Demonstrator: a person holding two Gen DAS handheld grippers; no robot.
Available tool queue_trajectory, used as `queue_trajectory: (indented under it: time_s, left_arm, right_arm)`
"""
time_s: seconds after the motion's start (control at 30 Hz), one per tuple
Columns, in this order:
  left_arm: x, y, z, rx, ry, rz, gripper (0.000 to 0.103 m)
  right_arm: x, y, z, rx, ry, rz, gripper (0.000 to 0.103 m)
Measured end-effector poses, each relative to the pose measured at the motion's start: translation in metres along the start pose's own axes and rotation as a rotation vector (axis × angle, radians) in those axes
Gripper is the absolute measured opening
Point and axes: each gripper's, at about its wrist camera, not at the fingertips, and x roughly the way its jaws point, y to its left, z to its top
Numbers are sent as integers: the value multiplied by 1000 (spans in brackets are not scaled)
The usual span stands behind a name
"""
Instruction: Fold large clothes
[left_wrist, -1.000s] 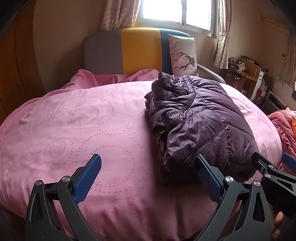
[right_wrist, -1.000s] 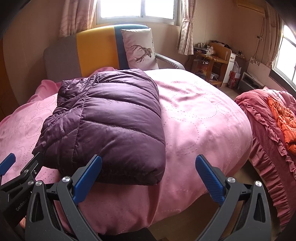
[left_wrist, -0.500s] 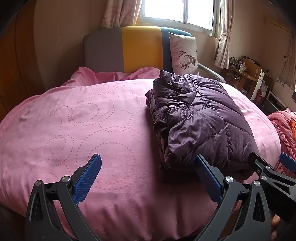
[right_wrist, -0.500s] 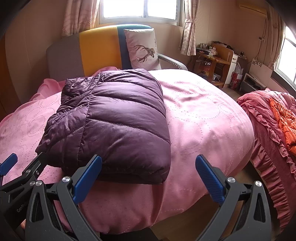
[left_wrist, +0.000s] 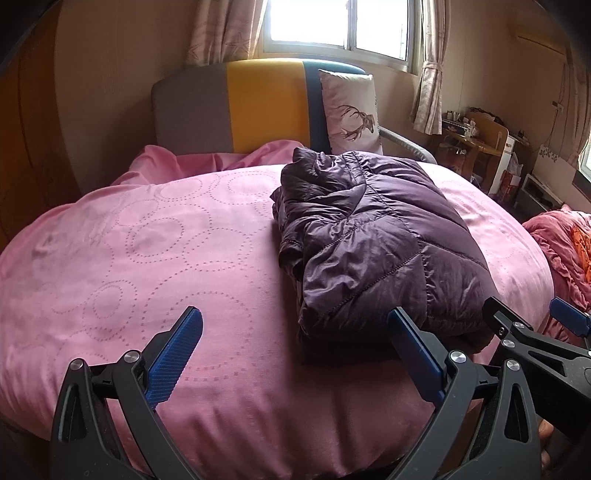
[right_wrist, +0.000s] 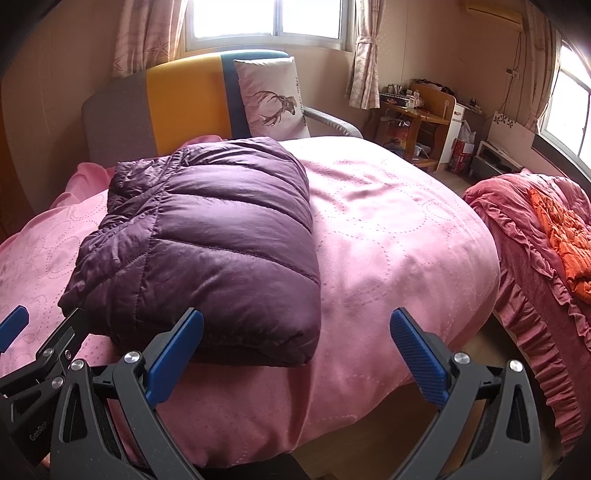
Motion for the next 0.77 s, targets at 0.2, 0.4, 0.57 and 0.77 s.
queue_trajectory:
  time_s: [0.2,0.4,0.57,0.77]
  left_arm:
    - [4,-10,-1,23,10,-7,99]
    - [4,-13,-3,34,2,11,99]
    - [8,-11,-4,23,26,8,99]
    - [12,-7,-5,8,42,14,99]
  right_arm:
    - [3,-7,-4,21,10,-8,101]
    - [7,-7,-6,23,20,-3,101]
    - [8,-7,-6,31,23,9,101]
    - [8,-7,-5,38,17,16,101]
